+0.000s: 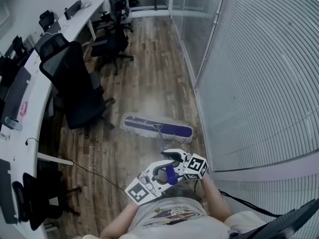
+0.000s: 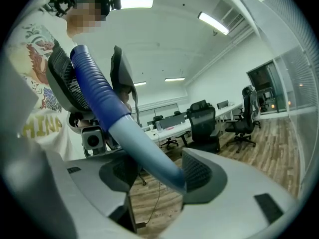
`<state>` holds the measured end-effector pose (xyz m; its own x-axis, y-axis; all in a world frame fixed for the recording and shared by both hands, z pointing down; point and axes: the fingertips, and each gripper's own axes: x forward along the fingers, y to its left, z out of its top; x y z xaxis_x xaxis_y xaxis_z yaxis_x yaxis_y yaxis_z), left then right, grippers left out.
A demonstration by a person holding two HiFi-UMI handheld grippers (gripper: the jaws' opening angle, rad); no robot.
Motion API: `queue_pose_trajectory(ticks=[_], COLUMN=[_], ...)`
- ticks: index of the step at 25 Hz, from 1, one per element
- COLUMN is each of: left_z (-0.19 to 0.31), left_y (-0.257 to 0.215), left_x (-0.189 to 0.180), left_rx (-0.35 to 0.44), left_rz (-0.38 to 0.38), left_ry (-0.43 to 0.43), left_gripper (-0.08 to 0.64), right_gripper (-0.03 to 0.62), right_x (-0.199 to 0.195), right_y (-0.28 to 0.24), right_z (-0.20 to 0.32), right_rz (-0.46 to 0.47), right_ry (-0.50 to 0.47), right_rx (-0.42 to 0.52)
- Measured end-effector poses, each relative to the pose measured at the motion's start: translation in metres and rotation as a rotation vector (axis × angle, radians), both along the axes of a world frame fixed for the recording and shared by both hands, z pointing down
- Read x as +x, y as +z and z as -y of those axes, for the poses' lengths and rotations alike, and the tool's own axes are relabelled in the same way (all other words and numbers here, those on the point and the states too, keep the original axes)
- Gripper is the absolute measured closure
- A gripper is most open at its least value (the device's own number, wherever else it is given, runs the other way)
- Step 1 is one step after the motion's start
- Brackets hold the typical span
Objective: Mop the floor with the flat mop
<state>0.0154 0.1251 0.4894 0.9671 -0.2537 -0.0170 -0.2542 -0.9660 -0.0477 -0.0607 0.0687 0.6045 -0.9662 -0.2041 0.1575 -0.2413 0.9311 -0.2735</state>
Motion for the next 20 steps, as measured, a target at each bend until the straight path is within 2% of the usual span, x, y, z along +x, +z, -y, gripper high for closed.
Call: queue_pose_trajectory(ticks=[3,7,11,18,20], left_z=[0.018,0.059,0.124,0.243,0.268], left_y=[0.009,0.011,0.017,0.011,0.015], left_x=[-0.003,0.003,0.012,0.049,0.062], left_rx=[-0.016,-0.032,-0.043,-0.051,-0.041], left_rz=[0.029,0.019,0.049,-0.012,0.008], left_ry=[-0.006,-0.019,-0.04,-0.102,-0.096], left_gripper=[0.333,0.333,0.331,0.331,0.331], right_gripper=[0.353,0.35,0.349,0.348,0.348], right_x=[-0.003,0.001,0.009,0.04,0.051], right_y=[0.005,0.007,0.011,0.011,0.015], right_z=[0.018,0.06,0.123,0.236,0.261], right_rz=[-0.004,0.02,0.027,0.053,0.041], right_ry=[-0.018,-0.019,-0.039,-0.067,-0.087], right_rx=[0.005,0.013,0.014,0.015,0.014])
